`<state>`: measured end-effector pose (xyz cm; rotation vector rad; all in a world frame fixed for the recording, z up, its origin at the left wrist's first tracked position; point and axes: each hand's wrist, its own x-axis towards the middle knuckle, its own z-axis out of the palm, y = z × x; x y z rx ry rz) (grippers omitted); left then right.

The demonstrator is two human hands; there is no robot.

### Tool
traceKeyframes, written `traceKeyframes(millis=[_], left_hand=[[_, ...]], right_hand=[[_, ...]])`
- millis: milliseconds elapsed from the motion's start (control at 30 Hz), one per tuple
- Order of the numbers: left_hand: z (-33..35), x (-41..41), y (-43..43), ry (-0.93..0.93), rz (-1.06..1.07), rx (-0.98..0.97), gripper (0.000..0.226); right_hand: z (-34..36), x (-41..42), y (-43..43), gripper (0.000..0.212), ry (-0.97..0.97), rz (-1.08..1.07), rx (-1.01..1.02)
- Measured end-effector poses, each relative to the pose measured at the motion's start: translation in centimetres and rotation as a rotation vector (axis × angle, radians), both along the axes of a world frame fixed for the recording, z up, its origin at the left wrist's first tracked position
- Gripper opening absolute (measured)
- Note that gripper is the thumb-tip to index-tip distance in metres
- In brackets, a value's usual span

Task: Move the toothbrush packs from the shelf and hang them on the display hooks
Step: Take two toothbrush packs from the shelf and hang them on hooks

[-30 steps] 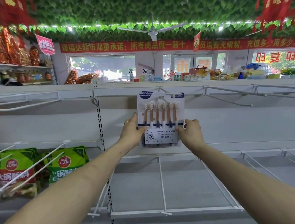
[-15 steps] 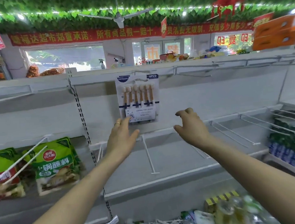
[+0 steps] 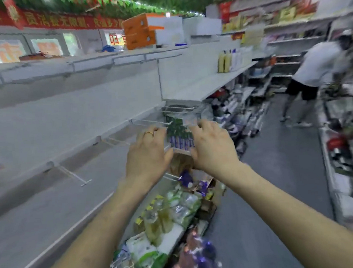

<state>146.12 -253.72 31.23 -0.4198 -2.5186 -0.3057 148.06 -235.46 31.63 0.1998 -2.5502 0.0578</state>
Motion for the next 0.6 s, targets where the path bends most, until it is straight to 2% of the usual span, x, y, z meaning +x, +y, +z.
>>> traceKeyframes(millis=[167,300,600], left_hand=[[-1.7,-3.8,16.1,0.011,-0.216,-0.049,0.051],[-5.5,-5.4,27.2,-0.025,-0.359,-0.12,0.055],[-11.9,-12.4,45.3,-0.147,-0.522,-0.2,0.058]], right_hand=[[-2.3,-0.1,14.1,0.042,-0.016,-0.211,-0.009],[-6.1,0.4,23.6,0.043,-0.106,-0.331,-0.033],[-12.3,-4.2,39.4,0.043,-0.273,-0.52,-0.061]])
